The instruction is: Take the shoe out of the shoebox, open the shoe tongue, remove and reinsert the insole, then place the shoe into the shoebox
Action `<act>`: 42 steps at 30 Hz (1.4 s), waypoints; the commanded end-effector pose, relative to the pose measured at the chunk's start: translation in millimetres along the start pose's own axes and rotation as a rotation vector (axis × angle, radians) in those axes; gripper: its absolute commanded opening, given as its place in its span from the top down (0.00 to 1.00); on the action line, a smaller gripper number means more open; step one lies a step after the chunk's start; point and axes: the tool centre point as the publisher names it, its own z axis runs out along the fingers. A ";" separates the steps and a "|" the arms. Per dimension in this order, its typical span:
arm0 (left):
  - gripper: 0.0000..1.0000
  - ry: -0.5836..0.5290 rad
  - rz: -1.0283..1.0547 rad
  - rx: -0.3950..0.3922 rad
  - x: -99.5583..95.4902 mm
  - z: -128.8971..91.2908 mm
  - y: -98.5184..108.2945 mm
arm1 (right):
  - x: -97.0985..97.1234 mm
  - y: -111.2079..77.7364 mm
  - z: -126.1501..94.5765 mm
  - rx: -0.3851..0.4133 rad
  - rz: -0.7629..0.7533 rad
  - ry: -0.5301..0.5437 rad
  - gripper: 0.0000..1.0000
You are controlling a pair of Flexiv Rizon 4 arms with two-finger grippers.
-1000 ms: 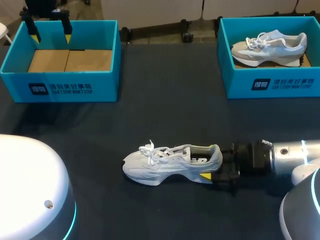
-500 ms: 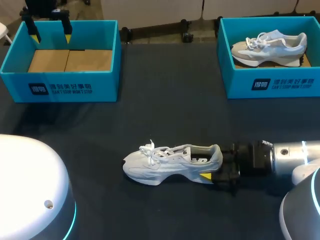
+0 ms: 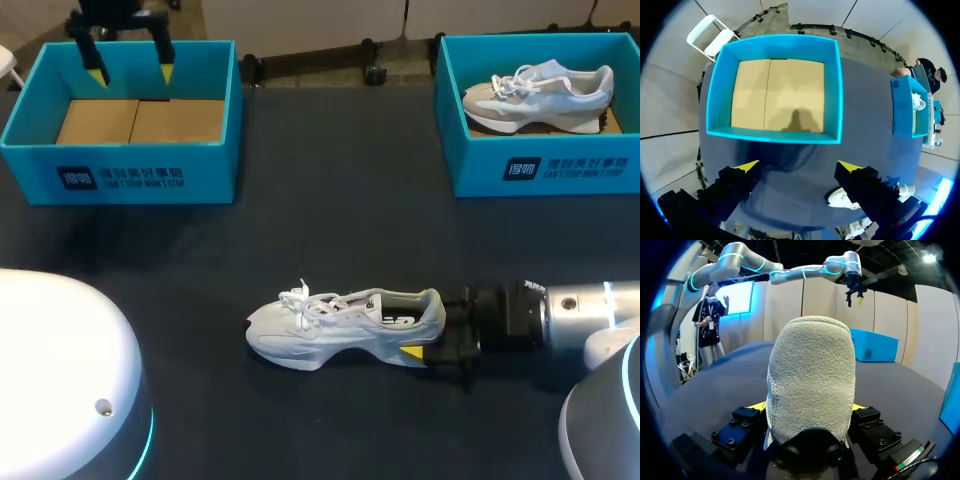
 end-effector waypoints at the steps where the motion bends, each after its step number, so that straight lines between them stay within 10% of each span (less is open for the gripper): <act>1: 0.00 -0.024 0.016 0.052 20.7 -3.0 37.0 | 0.4 1.2 -0.1 0.002 -0.001 -0.004 1.00; 16: 0.00 0.003 0.166 -0.027 123.6 12.6 128.6 | 0.4 1.2 -0.1 0.002 -0.001 -0.004 1.00; 35: 0.00 0.003 0.166 -0.027 123.6 12.6 128.6 | 0.4 1.2 -0.1 0.002 -0.001 -0.004 1.00; 42: 0.00 -0.015 0.226 -0.004 156.1 17.5 178.8 | 0.4 1.2 -0.1 0.002 -0.001 -0.004 1.00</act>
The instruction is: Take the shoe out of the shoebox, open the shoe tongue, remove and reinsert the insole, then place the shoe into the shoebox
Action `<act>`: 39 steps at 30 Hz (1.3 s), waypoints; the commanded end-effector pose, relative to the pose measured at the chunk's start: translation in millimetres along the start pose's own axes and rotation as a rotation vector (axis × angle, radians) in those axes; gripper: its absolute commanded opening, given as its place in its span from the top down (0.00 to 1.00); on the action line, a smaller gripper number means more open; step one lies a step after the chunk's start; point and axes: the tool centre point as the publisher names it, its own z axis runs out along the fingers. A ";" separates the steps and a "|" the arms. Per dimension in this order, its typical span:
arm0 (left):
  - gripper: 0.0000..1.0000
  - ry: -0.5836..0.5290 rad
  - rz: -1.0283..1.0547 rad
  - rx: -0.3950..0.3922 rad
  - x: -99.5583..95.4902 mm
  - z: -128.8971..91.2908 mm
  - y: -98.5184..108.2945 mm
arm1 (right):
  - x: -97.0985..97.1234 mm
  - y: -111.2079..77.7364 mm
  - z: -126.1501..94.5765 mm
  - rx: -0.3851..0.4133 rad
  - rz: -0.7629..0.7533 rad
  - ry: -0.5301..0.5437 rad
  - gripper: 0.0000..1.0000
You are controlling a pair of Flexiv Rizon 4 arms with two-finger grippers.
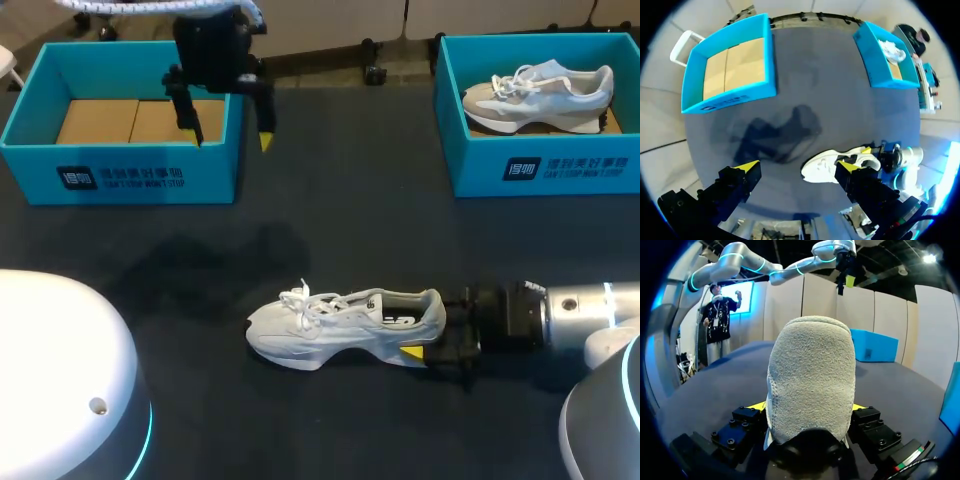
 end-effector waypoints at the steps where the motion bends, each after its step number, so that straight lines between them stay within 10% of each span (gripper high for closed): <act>1: 0.00 -0.011 0.010 0.035 30.7 2.7 30.5 | 0.6 2.0 0.0 0.005 0.000 -0.002 1.00; 21: 0.00 -0.095 0.095 -0.058 152.7 79.6 63.4 | 0.6 2.0 0.0 0.005 0.000 -0.002 1.00; 39: 0.00 -0.193 0.091 -0.127 174.9 140.2 89.0 | 0.6 2.0 0.0 0.005 0.000 -0.002 1.00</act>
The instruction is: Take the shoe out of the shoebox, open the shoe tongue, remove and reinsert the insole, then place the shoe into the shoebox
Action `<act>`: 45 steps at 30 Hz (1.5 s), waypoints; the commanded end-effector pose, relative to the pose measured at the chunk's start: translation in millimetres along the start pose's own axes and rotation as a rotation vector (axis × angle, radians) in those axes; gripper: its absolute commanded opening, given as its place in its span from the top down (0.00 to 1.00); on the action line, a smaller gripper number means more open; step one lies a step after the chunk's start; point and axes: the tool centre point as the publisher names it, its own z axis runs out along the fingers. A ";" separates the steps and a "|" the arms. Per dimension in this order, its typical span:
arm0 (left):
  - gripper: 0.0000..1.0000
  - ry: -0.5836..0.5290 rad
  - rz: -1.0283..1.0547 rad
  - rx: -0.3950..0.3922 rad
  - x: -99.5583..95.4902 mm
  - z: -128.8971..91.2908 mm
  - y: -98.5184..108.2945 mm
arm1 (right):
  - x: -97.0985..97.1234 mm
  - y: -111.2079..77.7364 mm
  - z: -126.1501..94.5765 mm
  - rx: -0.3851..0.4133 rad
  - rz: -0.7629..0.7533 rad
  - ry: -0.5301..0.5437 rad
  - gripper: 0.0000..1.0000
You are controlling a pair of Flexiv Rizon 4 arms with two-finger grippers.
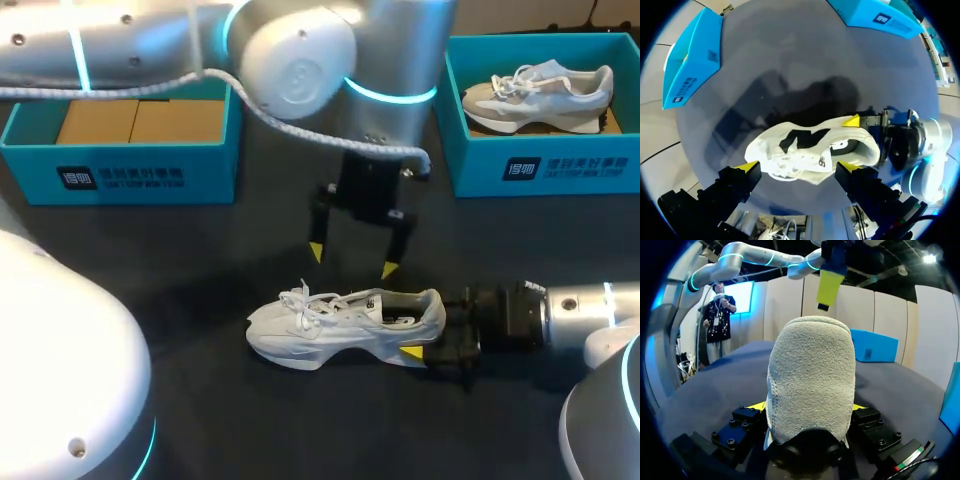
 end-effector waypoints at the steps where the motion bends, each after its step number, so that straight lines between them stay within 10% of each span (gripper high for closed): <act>1: 0.00 -0.048 -0.001 0.002 13.2 14.5 2.9 | 0.6 1.9 0.0 0.005 0.000 -0.002 1.00; 45: 0.00 -0.260 -0.060 -0.083 -0.2 59.5 19.5 | 0.6 1.9 0.0 0.005 0.000 -0.002 1.00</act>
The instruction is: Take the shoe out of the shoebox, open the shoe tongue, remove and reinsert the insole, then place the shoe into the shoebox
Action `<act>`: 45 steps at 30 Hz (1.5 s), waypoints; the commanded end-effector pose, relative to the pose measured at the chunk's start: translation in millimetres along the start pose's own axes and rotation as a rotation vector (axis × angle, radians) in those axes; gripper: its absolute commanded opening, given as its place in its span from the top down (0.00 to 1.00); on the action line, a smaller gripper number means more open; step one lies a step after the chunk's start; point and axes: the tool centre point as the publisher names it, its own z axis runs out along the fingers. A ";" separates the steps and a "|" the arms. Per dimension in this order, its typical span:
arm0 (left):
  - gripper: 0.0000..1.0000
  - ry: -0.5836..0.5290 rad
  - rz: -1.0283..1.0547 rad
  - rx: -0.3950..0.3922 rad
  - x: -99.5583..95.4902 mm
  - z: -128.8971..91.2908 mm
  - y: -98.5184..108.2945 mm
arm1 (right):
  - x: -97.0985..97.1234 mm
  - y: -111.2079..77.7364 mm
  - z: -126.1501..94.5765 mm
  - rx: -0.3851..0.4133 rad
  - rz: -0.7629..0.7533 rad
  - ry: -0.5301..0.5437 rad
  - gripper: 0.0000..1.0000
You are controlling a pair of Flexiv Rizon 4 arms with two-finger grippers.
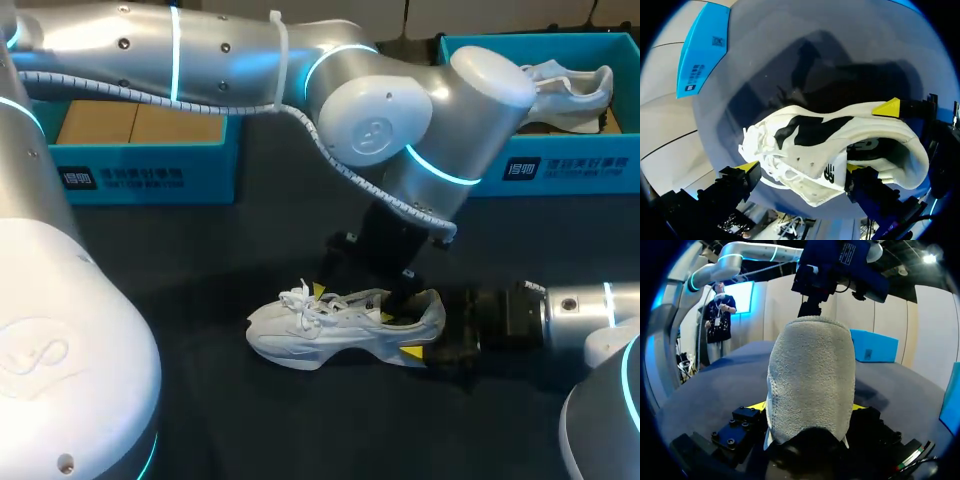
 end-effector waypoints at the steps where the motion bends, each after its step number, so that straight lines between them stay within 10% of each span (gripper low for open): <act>1: 0.00 -0.002 -0.003 -0.003 -6.1 -1.7 -1.9 | 0.6 1.8 0.0 0.005 0.000 -0.002 1.00; 29: 0.11 0.101 0.040 0.006 -32.5 -16.8 15.9 | 0.6 1.8 0.0 0.005 0.000 -0.002 1.00; 45: 0.87 0.171 0.067 0.076 -28.6 -21.1 11.7 | 0.6 1.8 0.0 0.005 0.000 -0.002 1.00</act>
